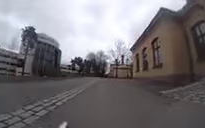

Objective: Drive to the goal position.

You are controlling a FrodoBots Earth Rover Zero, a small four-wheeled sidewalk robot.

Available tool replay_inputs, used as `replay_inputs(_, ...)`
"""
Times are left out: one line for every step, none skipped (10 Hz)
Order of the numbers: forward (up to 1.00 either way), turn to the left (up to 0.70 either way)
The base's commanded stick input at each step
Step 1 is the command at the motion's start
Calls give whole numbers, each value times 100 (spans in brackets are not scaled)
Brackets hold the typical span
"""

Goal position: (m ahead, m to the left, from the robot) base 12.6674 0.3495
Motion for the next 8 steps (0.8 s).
replay_inputs(100,0)
replay_inputs(100,0)
replay_inputs(100,0)
replay_inputs(100,0)
replay_inputs(100,0)
replay_inputs(100,0)
replay_inputs(100,0)
replay_inputs(100,0)
